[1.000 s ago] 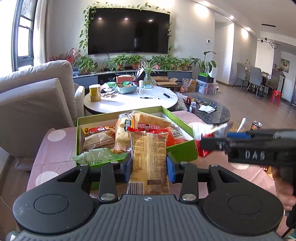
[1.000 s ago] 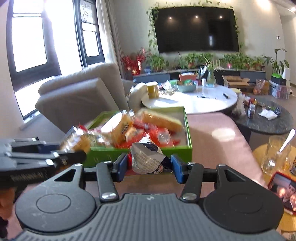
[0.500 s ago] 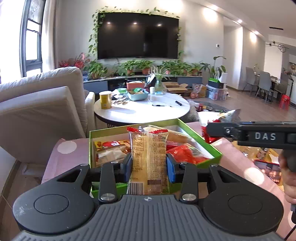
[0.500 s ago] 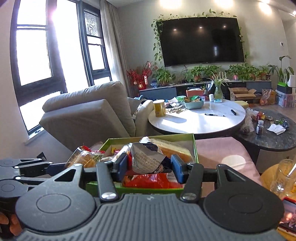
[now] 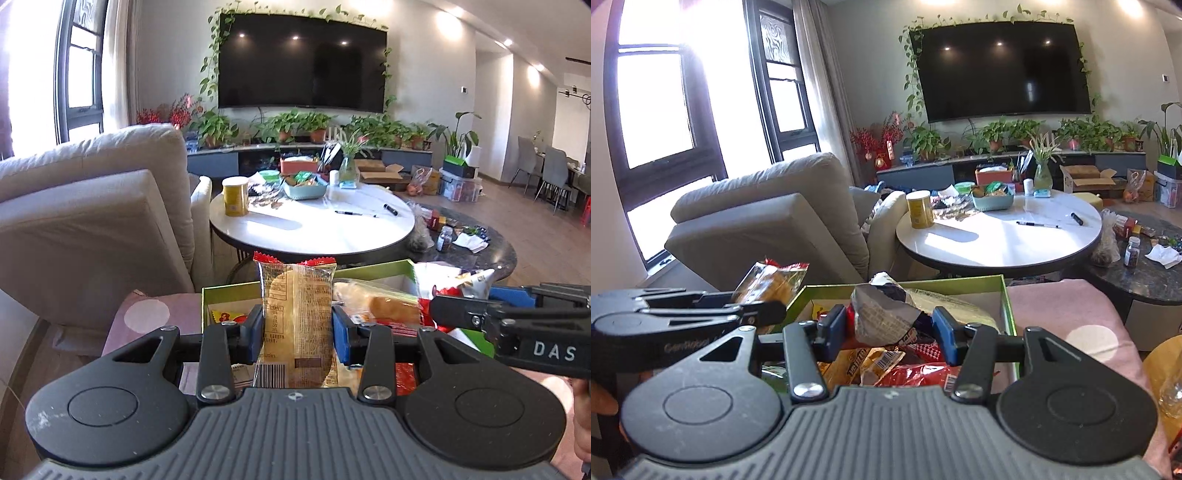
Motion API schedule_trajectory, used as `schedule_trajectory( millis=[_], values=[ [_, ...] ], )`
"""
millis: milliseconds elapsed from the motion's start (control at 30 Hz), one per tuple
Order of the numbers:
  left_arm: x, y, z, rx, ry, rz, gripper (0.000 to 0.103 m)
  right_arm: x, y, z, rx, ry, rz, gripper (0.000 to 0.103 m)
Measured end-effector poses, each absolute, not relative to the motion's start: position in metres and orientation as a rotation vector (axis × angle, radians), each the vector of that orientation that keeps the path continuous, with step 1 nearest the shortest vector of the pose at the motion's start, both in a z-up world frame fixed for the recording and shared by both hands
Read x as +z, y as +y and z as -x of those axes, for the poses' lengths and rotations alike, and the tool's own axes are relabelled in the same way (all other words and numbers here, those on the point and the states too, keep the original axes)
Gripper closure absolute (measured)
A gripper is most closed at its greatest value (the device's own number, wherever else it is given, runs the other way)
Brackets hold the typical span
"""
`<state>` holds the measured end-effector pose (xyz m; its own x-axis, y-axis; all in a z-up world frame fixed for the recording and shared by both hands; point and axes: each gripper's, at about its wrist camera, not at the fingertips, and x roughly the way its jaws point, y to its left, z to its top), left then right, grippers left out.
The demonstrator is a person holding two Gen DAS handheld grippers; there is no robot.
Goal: Organize snacks
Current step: 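Lower the pastry bag into the box and open the left gripper while the right gripper releases the white bag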
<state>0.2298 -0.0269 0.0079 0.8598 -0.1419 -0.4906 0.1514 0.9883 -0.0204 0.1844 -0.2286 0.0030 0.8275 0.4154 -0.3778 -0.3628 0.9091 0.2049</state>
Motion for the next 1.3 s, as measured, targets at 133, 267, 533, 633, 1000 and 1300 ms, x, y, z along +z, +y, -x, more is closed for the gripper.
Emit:
schedule_trajectory(
  millis=[133, 267, 533, 633, 1000, 1300],
  values=[
    [-0.003, -0.022, -0.245, -0.143, 0.542, -0.005, 0.068, -0.003, -0.227, -0.195, 0.411, 0.454, -0.133, 0.024],
    [-0.014, -0.019, -0.258, -0.134, 0.571, 0.006, 0.068, -0.008, -0.219, -0.202, 0.415, 0.472, -0.118, 0.024],
    [-0.029, -0.022, -0.269, -0.148, 0.610, 0.004, 0.066, -0.019, -0.203, -0.214, 0.428, 0.503, -0.097, 0.024],
    [-0.030, -0.023, -0.269, -0.146, 0.608, -0.008, 0.061, -0.018, -0.204, -0.215, 0.407, 0.491, -0.106, 0.023],
    [-0.025, -0.016, -0.259, -0.108, 0.584, 0.013, 0.029, -0.014, -0.216, -0.206, 0.364, 0.470, -0.149, 0.023],
    [-0.022, -0.015, -0.245, -0.092, 0.565, 0.007, 0.023, -0.015, -0.226, -0.205, 0.338, 0.476, -0.178, 0.023]
  ],
)
